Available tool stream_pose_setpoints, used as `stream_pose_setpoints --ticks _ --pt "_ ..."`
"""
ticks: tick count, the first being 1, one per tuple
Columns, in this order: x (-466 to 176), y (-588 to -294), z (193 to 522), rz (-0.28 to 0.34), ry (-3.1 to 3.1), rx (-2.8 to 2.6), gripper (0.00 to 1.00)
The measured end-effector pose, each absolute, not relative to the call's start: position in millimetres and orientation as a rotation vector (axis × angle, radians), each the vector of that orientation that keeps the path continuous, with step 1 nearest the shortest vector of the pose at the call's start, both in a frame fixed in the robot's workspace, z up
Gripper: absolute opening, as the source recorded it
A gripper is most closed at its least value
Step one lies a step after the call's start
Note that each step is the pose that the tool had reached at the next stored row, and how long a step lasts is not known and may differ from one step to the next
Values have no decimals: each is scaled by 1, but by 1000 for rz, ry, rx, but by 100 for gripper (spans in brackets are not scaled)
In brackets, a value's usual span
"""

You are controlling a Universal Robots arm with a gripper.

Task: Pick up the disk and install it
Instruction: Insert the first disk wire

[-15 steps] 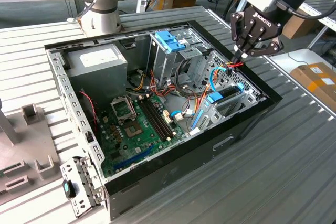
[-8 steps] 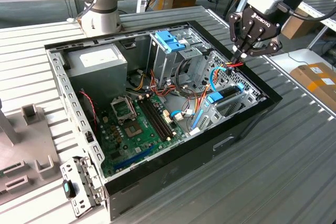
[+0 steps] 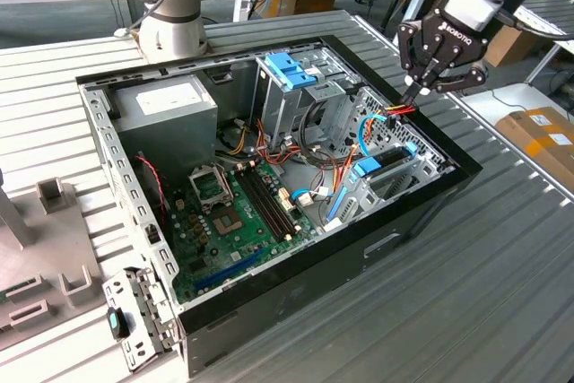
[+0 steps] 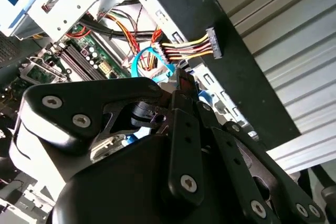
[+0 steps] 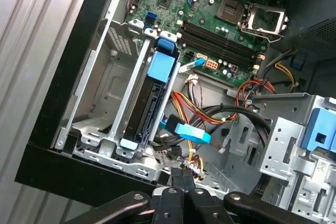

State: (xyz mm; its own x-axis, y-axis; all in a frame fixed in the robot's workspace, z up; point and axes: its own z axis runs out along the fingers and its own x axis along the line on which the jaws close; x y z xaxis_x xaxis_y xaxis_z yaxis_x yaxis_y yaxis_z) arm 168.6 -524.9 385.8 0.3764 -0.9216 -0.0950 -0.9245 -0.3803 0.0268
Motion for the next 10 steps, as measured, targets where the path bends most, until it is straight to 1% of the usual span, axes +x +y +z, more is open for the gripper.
stream_pose_setpoints --ticks 10 --pt "178 -525 383 152 1417 -2778 10"
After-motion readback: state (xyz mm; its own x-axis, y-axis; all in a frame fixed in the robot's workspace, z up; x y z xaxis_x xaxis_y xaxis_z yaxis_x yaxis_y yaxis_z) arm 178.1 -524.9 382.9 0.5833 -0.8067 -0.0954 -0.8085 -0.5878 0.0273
